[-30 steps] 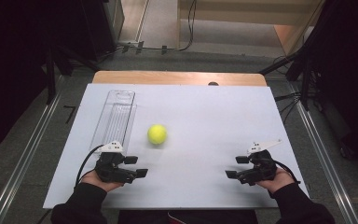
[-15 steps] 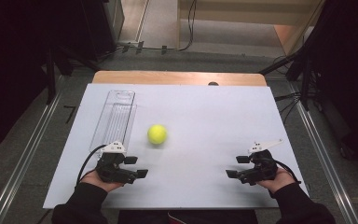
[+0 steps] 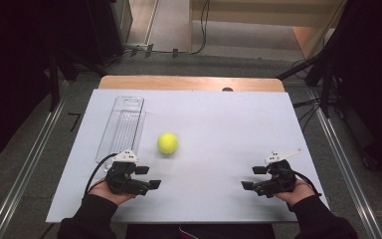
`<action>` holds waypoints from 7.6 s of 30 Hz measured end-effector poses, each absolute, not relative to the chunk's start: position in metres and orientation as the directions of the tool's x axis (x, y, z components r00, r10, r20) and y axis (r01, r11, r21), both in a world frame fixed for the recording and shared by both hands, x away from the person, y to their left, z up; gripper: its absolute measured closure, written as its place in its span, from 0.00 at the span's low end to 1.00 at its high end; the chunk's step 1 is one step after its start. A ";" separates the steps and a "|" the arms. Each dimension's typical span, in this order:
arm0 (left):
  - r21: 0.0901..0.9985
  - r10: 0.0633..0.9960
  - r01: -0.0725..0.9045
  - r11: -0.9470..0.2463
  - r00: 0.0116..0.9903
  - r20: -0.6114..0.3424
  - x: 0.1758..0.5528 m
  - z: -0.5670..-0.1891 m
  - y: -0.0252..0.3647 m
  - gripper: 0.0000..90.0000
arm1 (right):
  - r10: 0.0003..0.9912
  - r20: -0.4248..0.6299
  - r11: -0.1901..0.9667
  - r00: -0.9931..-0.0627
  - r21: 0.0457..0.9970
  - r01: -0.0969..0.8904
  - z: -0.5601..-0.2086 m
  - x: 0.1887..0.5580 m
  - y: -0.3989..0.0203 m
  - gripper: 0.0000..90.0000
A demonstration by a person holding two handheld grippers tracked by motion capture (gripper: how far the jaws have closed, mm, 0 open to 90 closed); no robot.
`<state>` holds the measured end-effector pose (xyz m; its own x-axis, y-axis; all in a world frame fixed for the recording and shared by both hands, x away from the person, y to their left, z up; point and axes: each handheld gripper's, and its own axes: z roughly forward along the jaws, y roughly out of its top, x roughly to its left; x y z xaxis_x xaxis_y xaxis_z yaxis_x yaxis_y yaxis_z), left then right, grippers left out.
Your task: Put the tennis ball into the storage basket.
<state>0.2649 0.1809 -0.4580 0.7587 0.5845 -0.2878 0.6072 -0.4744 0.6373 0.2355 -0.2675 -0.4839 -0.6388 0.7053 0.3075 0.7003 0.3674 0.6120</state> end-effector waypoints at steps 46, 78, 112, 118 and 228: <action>0.683 0.625 0.596 -0.423 0.737 -0.256 0.282 -0.443 0.153 0.00 | 0.710 0.302 0.364 -0.636 0.616 0.699 -0.484 0.236 -0.269 0.22; 0.678 0.677 0.605 -0.418 0.705 -0.211 0.314 -0.434 0.131 0.00 | 0.714 0.304 0.359 -0.631 0.615 0.702 -0.484 0.235 -0.271 0.22; 0.685 0.743 0.624 -0.376 0.645 -0.180 0.360 -0.429 0.117 0.00 | 0.712 0.301 0.363 -0.634 0.615 0.700 -0.484 0.235 -0.271 0.22; 0.682 0.749 0.629 -0.372 0.638 -0.180 0.369 -0.429 0.113 0.00 | 0.713 0.301 0.363 -0.633 0.614 0.701 -0.484 0.235 -0.271 0.22; 0.588 0.838 0.714 -0.380 0.535 -0.109 0.369 -0.483 0.100 0.28 | 0.711 0.295 0.371 -0.638 0.614 0.697 -0.484 0.234 -0.271 0.22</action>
<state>0.3693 0.1004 -0.4833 0.5348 0.8380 -0.1086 0.7141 -0.3795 0.5882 0.2336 -0.2706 -0.4835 -0.6383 0.7112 0.2946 0.6967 0.3711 0.6139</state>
